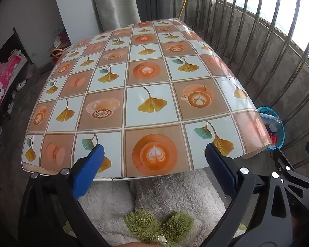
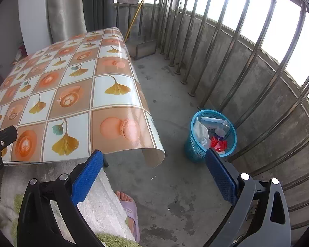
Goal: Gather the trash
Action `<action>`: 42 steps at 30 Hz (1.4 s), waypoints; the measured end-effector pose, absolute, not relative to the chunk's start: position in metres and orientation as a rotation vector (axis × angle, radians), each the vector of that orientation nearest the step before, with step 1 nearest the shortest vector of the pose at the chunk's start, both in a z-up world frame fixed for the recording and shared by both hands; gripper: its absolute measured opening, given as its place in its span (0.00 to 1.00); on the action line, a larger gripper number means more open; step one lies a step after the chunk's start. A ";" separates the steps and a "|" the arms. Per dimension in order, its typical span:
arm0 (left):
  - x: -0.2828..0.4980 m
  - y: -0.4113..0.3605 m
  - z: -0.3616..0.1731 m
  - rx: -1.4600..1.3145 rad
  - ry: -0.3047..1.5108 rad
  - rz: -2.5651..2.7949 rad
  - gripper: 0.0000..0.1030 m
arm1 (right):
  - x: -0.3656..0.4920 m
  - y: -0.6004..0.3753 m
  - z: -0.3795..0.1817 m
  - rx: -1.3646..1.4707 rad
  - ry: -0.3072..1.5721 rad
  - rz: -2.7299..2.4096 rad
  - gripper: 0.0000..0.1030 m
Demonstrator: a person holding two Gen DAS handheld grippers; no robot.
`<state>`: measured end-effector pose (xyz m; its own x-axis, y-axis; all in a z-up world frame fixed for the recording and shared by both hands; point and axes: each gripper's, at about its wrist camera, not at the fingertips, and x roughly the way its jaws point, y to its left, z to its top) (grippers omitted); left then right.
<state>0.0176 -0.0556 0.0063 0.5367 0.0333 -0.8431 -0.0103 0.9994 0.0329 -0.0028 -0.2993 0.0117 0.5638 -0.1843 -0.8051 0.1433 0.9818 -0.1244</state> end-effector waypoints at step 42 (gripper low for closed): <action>0.020 -0.041 -0.001 -0.015 1.021 0.055 0.91 | 0.002 -0.287 0.019 -0.060 0.949 -0.175 0.94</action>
<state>0.0199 -0.0412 -0.0011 0.5213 0.0391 -0.8525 -0.0532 0.9985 0.0133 0.0020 -0.2868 0.0194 0.5694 -0.1751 -0.8032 0.1223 0.9842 -0.1279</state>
